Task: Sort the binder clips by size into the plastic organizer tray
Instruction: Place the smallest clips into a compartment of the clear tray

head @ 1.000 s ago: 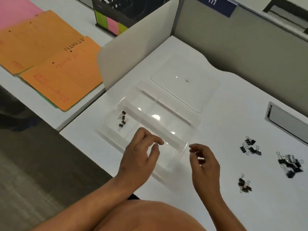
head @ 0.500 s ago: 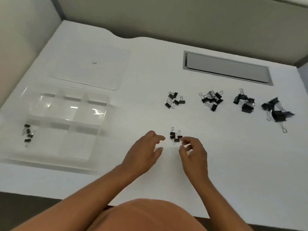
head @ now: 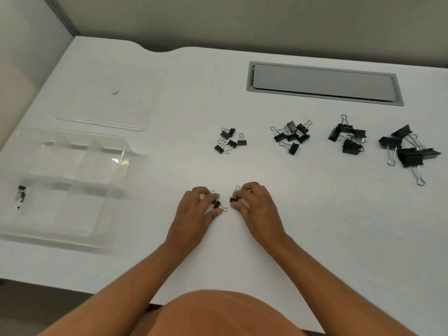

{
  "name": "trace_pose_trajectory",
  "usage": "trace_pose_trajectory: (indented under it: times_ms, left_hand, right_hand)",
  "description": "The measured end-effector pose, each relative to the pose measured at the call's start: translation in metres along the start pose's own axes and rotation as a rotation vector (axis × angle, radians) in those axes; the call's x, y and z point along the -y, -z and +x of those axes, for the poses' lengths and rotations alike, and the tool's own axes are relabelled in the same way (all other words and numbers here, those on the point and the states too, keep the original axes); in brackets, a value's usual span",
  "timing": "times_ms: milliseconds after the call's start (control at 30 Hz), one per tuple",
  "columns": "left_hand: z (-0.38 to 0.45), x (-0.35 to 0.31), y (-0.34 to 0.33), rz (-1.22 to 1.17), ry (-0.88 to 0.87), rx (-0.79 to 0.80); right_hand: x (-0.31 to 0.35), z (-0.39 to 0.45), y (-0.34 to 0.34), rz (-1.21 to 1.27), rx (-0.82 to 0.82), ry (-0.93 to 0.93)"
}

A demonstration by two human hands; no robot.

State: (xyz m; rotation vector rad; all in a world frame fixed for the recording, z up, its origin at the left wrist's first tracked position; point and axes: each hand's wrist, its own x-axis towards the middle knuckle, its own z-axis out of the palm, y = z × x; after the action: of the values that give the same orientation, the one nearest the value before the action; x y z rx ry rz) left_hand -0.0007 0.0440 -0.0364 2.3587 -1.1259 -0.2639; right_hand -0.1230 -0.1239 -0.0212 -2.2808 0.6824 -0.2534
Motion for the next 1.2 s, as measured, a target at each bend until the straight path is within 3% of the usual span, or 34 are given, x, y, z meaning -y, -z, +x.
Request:
trace_pose_trajectory:
  times_ms: [267,500,733,833,900,967,1100,1200]
  left_hand:
    - [0.002,-0.004,0.004,-0.078,0.033,-0.019]
    - [0.007,-0.008,0.010,-0.173,0.118,0.024]
    - [0.004,-0.016,0.015,-0.216,0.124,-0.032]
    - [-0.001,-0.024,0.022,-0.256,0.163,-0.126]
    - [-0.005,-0.030,0.029,-0.370,0.261,-0.175]
    - [-0.007,-0.036,0.036,-0.497,0.383,-0.200]
    - [-0.009,-0.033,0.038,-0.594,0.569,-0.103]
    - [-0.010,-0.034,0.039,-0.487,0.588,-0.039]
  right_hand:
    - [-0.002,0.002,0.002,0.136,-0.011,-0.054]
    - [-0.001,0.013,0.016,0.066,0.166,-0.041]
    - [0.001,0.000,0.011,0.108,0.005,-0.017]
    - [0.010,-0.008,0.013,0.428,-0.062,-0.216]
    - [0.020,-0.009,0.016,0.729,-0.074,-0.416]
    - [0.026,-0.009,0.017,0.849,-0.070,-0.489]
    - [0.036,-0.007,0.015,0.422,-0.034,-0.350]
    - [0.041,0.000,0.006,0.043,0.011,-0.201]
